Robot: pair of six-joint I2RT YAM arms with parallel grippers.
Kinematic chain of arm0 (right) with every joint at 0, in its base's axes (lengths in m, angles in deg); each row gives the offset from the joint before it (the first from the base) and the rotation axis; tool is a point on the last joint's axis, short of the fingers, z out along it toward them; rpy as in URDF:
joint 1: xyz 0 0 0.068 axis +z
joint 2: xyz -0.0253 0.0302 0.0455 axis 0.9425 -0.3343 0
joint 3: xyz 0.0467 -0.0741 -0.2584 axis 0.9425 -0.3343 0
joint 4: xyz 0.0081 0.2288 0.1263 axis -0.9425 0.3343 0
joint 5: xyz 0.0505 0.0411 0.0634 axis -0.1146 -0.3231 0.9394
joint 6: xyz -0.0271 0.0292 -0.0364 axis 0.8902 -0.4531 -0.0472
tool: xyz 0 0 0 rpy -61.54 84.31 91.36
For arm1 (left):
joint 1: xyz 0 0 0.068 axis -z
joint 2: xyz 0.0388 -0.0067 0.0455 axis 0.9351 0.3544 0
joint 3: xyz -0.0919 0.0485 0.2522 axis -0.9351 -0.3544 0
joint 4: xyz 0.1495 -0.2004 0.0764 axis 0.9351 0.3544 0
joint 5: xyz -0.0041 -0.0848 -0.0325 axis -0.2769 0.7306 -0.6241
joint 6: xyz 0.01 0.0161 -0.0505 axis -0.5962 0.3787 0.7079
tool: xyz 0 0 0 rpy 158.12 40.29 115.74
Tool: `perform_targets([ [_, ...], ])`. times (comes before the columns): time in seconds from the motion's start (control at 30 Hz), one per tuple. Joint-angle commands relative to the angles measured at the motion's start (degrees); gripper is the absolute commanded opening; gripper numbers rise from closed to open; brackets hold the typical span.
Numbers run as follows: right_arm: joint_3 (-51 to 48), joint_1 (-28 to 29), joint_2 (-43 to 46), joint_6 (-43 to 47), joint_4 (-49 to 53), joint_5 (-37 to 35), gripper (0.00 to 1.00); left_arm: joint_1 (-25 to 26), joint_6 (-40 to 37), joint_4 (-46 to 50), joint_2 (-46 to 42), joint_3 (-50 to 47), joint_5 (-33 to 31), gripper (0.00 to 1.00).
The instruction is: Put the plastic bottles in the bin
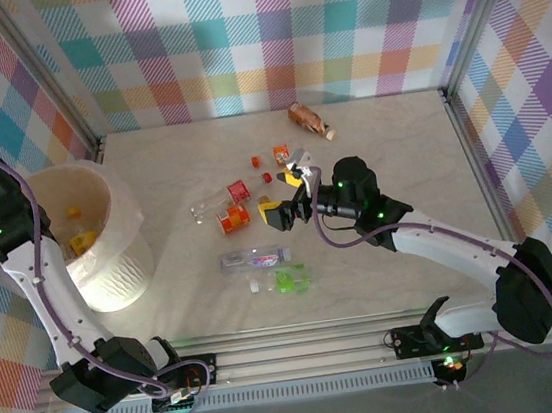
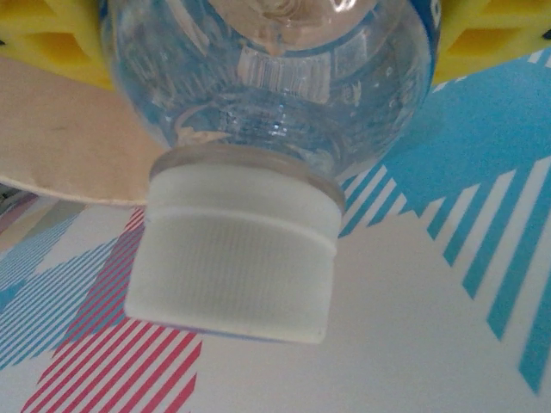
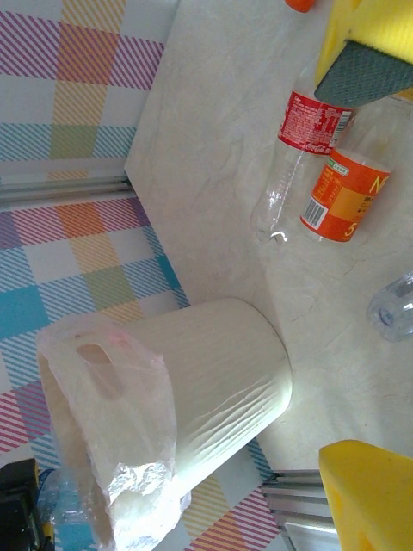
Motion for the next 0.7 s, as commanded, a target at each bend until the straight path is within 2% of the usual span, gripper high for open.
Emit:
perform_targets([
  [0.0,1.9,0.2,-0.2,1.1,-0.3,0.9,0.99,-0.5,2.1,3.2,1.6,1.9,-1.7,0.65],
  [0.17,1.7,0.2,-0.3,1.0,-0.1,0.6,1.0,-0.5,4.2,5.2,1.6,3.7,-1.7,0.82],
  [0.43,2.3,0.3,-2.2,0.3,1.0,0.8,1.0,-0.5,6.8,10.4,1.1,9.2,7.6,0.93],
  [0.53,2.3,0.2,-3.1,0.2,1.1,1.0,1.0,-0.4,8.8,11.9,0.0,10.6,14.3,0.98],
  [0.6,2.1,0.2,-3.8,1.7,2.3,2.0,1.0,0.3,10.4,11.3,-1.3,9.9,22.5,1.0],
  [0.67,1.9,0.3,-4.0,3.5,4.5,3.3,1.0,2.1,12.1,10.6,-2.5,9.2,27.8,1.0],
])
